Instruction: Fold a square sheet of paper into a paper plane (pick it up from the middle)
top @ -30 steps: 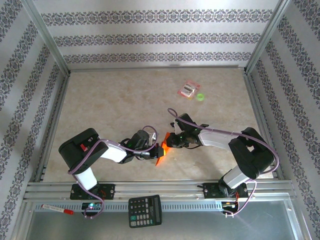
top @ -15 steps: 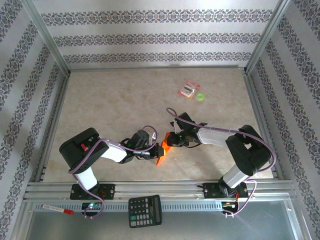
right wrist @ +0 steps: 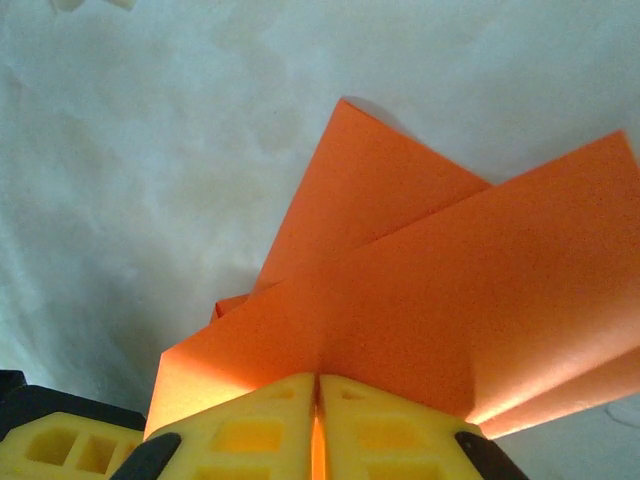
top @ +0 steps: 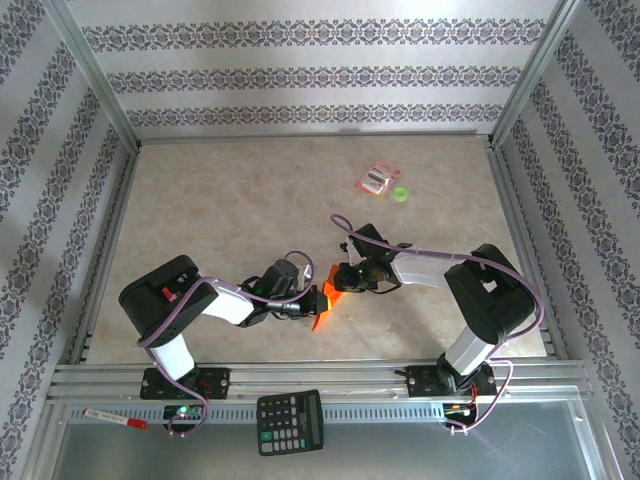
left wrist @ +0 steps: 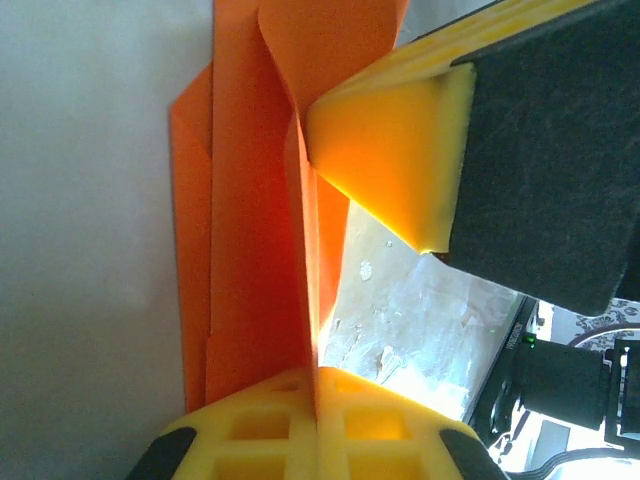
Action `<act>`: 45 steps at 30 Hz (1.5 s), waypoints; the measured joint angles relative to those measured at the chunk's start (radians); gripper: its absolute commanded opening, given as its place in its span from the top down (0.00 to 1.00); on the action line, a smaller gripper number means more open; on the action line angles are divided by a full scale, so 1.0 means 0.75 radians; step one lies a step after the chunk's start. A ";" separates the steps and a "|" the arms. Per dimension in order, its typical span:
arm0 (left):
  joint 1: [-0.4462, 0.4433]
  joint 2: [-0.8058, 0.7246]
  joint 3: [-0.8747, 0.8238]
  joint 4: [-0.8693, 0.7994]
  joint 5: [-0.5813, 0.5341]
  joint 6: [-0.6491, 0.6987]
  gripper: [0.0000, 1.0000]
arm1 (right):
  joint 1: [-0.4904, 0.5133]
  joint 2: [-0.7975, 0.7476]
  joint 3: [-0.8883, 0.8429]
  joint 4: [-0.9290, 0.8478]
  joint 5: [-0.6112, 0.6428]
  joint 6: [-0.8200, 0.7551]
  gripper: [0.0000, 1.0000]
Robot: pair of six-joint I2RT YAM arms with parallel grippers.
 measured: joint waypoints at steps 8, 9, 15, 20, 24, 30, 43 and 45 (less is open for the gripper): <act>0.001 0.011 0.008 0.007 0.006 -0.011 1.00 | -0.009 0.019 0.012 0.001 -0.008 -0.013 0.89; 0.001 0.011 0.008 0.006 0.005 -0.011 1.00 | -0.009 0.019 0.012 0.001 -0.008 -0.013 0.89; 0.001 0.009 0.009 0.003 0.004 -0.010 0.93 | -0.017 0.023 0.012 0.001 -0.022 -0.013 0.89; 0.001 -0.029 0.013 -0.058 -0.013 0.001 0.86 | -0.017 0.024 0.012 0.002 -0.024 -0.013 0.90; 0.001 -0.079 0.014 -0.146 -0.026 0.017 0.80 | -0.017 0.024 0.012 0.002 -0.027 -0.013 0.90; 0.001 -0.162 0.013 -0.272 -0.046 0.041 0.71 | -0.017 0.026 0.012 0.004 -0.029 -0.013 0.90; -0.099 -0.453 0.074 -0.575 -0.156 0.193 0.96 | -0.018 0.029 0.012 0.006 -0.033 -0.013 0.90; -0.108 -0.398 0.119 -0.581 -0.136 0.212 0.98 | -0.018 0.029 0.012 0.006 -0.033 -0.013 0.90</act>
